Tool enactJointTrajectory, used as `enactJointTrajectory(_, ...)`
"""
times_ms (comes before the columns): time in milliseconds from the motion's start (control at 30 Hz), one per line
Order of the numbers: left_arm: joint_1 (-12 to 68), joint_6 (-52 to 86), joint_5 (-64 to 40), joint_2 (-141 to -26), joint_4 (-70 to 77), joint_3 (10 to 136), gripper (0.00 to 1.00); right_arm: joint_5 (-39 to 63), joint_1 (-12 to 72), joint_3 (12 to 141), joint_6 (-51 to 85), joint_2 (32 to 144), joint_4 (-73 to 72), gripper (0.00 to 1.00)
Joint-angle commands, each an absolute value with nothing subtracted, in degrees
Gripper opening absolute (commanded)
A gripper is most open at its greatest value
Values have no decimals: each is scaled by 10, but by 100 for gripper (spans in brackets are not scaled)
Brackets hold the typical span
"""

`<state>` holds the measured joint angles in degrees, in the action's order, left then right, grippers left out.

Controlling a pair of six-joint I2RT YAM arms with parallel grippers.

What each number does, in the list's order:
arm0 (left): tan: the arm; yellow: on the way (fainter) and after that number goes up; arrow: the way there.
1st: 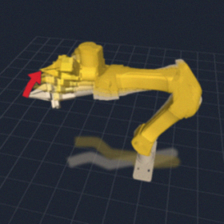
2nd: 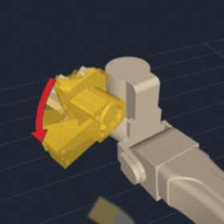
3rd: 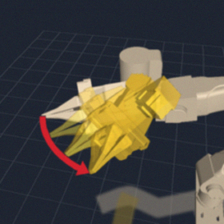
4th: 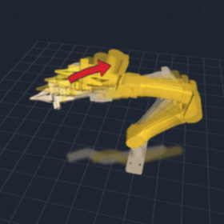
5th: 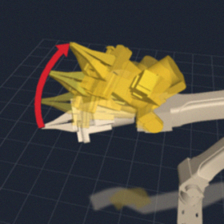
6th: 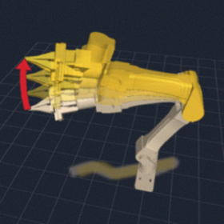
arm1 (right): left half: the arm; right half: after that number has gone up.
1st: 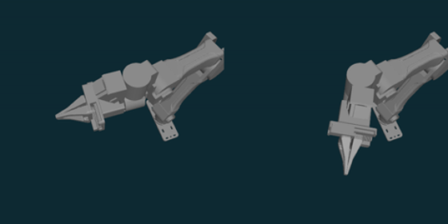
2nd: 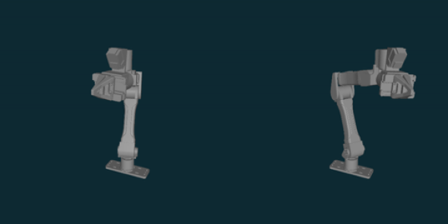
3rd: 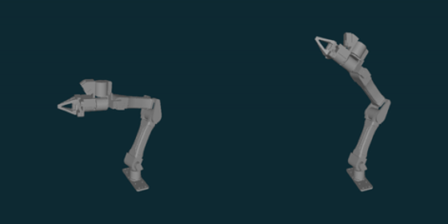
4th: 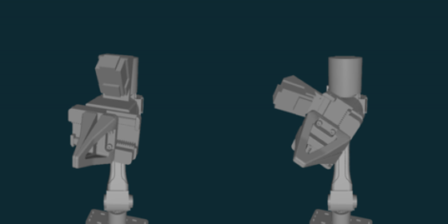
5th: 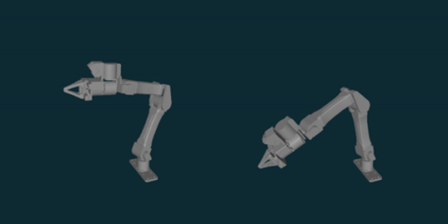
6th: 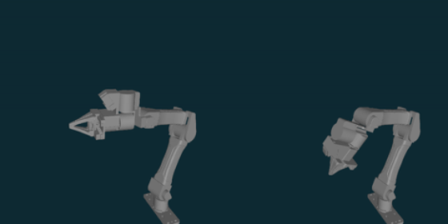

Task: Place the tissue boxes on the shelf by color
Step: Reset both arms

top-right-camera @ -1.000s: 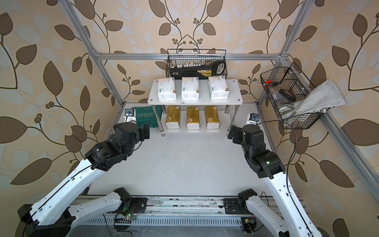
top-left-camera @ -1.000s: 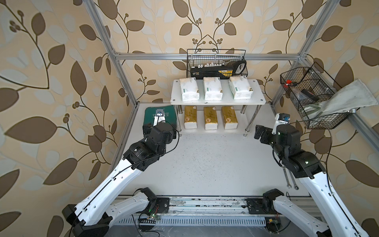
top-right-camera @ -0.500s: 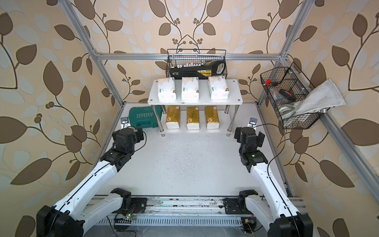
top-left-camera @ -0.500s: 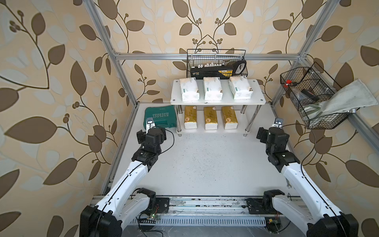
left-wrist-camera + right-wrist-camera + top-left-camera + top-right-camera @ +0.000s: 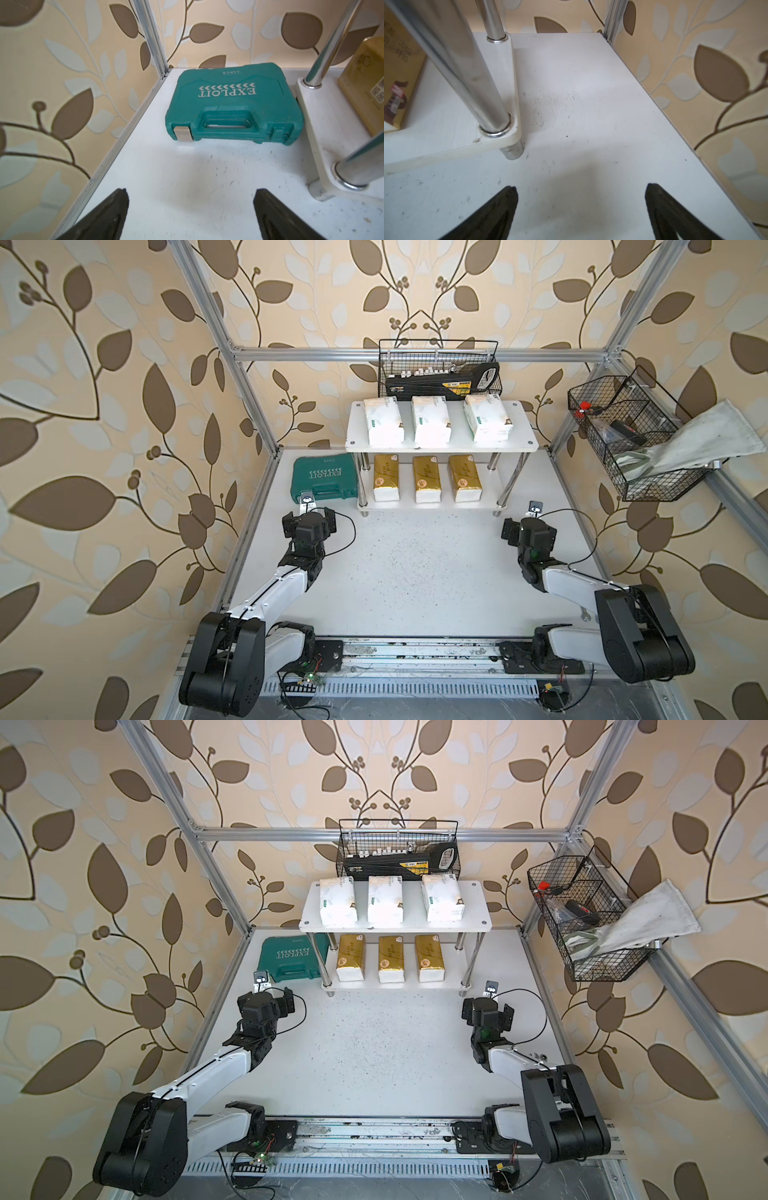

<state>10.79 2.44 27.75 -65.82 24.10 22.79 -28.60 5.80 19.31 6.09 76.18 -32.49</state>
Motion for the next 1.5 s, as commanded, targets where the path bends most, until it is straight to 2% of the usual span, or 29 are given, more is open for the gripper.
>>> enactJointTrajectory(0, 95, 18, 248, -697, 323, 212, 99, -253, 64, 175, 26, 798, -498, 99)
enactJointTrajectory(67, 90, 13, 235, -730, 369, 198, 99, -225, 65, 161, 2, 846, -584, 99)
enactJointTrajectory(100, 85, 4, 218, -741, 398, 187, 99, -197, 69, 163, -6, 856, -567, 99)
enactJointTrajectory(167, 76, -5, 197, -749, 395, 194, 99, -191, 72, 155, -21, 894, -642, 99)
enactJointTrajectory(233, 54, -12, 152, -771, 426, 189, 99, -202, 72, 172, -3, 870, -560, 99)
enactJointTrajectory(333, 17, 6, 121, -844, 409, 229, 99, -179, 40, 194, 22, 881, -537, 99)
enactJointTrajectory(433, -79, 64, -17, -862, 337, 273, 99, -165, 28, 196, 32, 875, -523, 99)
enactJointTrajectory(700, -40, 15, -22, -852, 437, 211, 99, -164, 28, 194, 30, 876, -527, 99)
enactJointTrajectory(833, -83, 36, -89, -867, 403, 238, 99, -165, 28, 192, 30, 874, -530, 99)
enactJointTrajectory(967, -54, 14, -55, -854, 427, 217, 99, -165, 28, 191, 30, 872, -532, 99)
enactJointTrajectory(1100, -76, 22, -104, -861, 412, 230, 99, -165, 28, 191, 30, 873, -533, 99)
enactJointTrajectory(1467, -76, 22, -103, -860, 413, 228, 99, -165, 28, 190, 29, 874, -533, 99)
